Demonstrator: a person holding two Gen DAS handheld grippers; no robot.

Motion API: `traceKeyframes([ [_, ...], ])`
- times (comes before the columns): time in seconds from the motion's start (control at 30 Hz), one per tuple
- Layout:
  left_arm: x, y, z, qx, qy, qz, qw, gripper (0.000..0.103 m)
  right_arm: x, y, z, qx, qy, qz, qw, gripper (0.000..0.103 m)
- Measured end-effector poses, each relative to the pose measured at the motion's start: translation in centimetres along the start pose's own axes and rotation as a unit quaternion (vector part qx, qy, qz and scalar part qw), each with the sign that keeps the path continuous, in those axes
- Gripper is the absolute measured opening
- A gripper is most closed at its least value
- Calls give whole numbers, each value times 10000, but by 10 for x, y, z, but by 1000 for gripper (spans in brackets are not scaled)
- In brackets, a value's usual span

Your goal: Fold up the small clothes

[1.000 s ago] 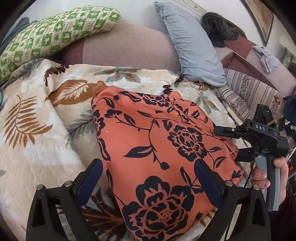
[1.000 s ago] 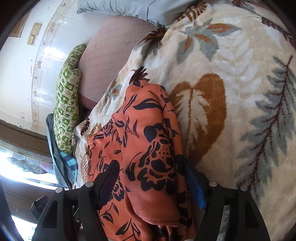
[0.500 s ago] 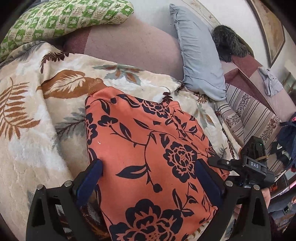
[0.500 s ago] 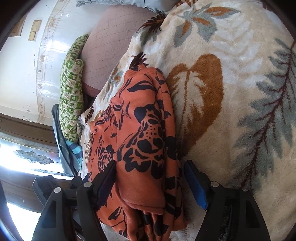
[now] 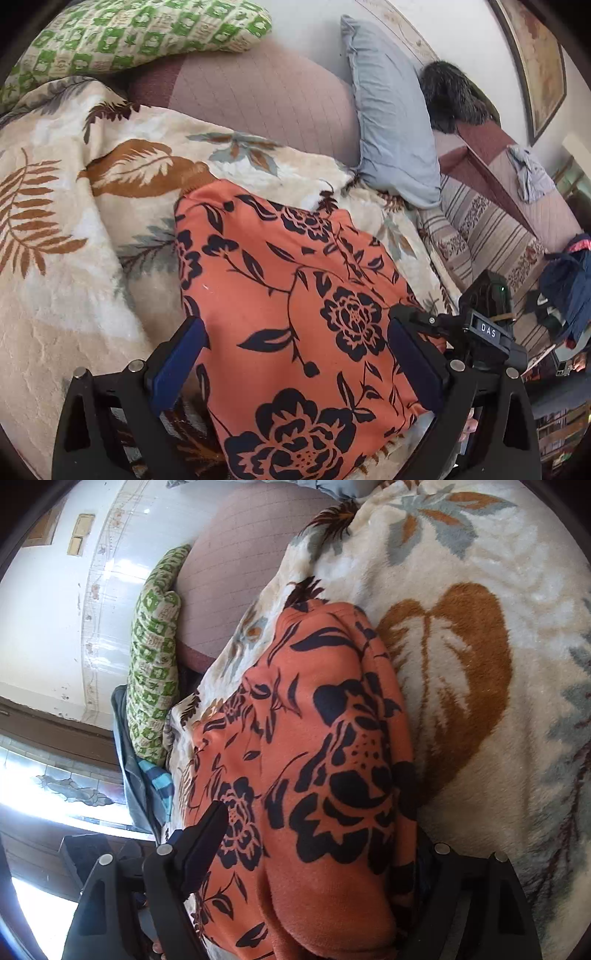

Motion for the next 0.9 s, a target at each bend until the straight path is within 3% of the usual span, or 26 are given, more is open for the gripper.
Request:
traceKeyframes([
  [0.13,5,-9,15,589,226,70,9980,99,4,-5,0,-163,-231,-143,9995,78],
  [0.17,6,-11,16,724,303,95,9969,99,4,-6,2,-182,-364,-172,9990,70],
  [0.2,8,-11,15,755,352,123,9964,99,4,-7,5,-202,-479,-197,9985,63],
  [0.33,10,-8,10,589,271,156,9978,97,7,-8,5,-449,-742,-239,9959,59],
  [0.43,9,-4,5,528,303,225,9979,77,9,-7,5,-510,-797,-210,9953,57],
  [0.5,9,0,1,433,312,268,9982,58,9,-6,4,-532,-782,-175,9954,54],
  [0.6,9,5,-6,244,224,283,9991,43,10,-7,-2,-711,-900,-157,9933,50],
  [0.63,8,6,-6,214,199,279,9992,43,10,-7,-3,-753,-936,-156,9926,50],
  [0.77,11,3,-9,203,422,74,9989,49,9,-6,2,-562,-868,-158,9945,50],
  [0.83,9,3,-11,244,611,28,9978,69,9,-6,4,-488,-815,-159,9953,50],
  [0.87,8,2,-16,214,833,-14,9963,88,9,-6,4,-452,-789,-159,9957,52],
  [0.9,6,2,-21,167,1006,19,9948,92,8,-6,5,-413,-774,-158,9960,54],
])
Point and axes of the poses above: each gripper's, at about its wrist camera, not at the fingertips, and x roughly the way its jaws point, z to its right, y to its top, the point moved 8 cm from there along x, roughly the way its jaws point, and after that the axes turned 15 degrees about y, right-handed, at the moved point
